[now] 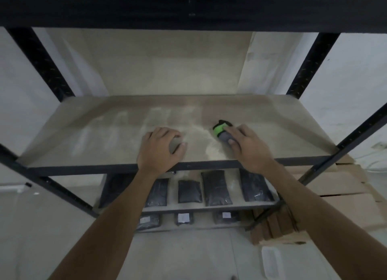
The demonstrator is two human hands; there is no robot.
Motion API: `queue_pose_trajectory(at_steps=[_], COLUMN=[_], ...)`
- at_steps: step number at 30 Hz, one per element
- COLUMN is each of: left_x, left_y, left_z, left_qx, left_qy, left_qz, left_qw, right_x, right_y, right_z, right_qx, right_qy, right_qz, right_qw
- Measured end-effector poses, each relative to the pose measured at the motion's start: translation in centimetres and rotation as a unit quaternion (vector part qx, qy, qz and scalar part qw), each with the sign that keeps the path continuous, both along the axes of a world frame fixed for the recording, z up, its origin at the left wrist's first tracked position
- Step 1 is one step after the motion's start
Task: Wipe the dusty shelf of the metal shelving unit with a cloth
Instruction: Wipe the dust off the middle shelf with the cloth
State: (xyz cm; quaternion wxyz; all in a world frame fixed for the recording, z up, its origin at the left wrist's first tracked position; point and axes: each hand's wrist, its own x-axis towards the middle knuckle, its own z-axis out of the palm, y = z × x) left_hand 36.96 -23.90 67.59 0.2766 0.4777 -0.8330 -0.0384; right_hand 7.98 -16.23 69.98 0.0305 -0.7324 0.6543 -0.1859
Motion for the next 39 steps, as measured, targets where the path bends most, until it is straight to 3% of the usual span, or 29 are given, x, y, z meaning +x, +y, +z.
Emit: queue_pose_trajectory(at_steps=[5, 10, 15, 19, 23, 26, 29, 33, 36, 39], left_x=[1.2, 6.3, 12.9, 14.4, 14.1, 14.2, 14.4, 14.5, 14.3, 14.2], left_y=[0.4, 0.4, -1.6, -2.9, -3.4, -3.5, -3.7, -3.7, -3.4, -3.4], left_z=[2.0, 3.1, 2.1, 0.9, 0.2, -0.2, -0.6, -0.6, -0.3, -0.1], left_qx=[0.059, 0.039, 0.020, -0.003, -0.055, -0.074, -0.085, -0.077, -0.071, -0.067], left_qy=[0.022, 0.043, 0.004, 0.005, 0.010, -0.003, -0.011, -0.009, -0.010, -0.013], left_qz=[-0.041, -0.014, 0.038, 0.040, 0.044, 0.049, 0.049, 0.062, 0.069, 0.076], left_qw=[0.997, 0.998, 0.999, 0.999, 0.997, 0.996, 0.995, 0.995, 0.995, 0.995], right_x=[5.5, 8.8, 2.5, -4.2, -4.2, -1.8, 2.4, 4.3, 1.3, -0.9], right_y=[4.2, 6.0, 0.1, -7.4, -10.6, -10.6, -9.2, -9.5, -14.3, -18.3], right_z=[0.3, 2.3, 4.2, 3.1, 1.8, 0.7, 0.3, 3.0, 4.8, 5.0], right_qx=[0.029, 0.045, -0.010, 0.006, 0.063, 0.059, 0.054, 0.062, 0.030, 0.025], right_qy=[-0.062, -0.135, -0.123, -0.082, -0.039, -0.006, 0.000, -0.041, -0.056, -0.001], right_qz=[0.064, 0.104, -0.013, -0.118, -0.205, -0.154, -0.017, 0.155, 0.089, 0.001], right_qw=[0.996, 0.984, 0.992, 0.990, 0.976, 0.986, 0.998, 0.985, 0.994, 1.000])
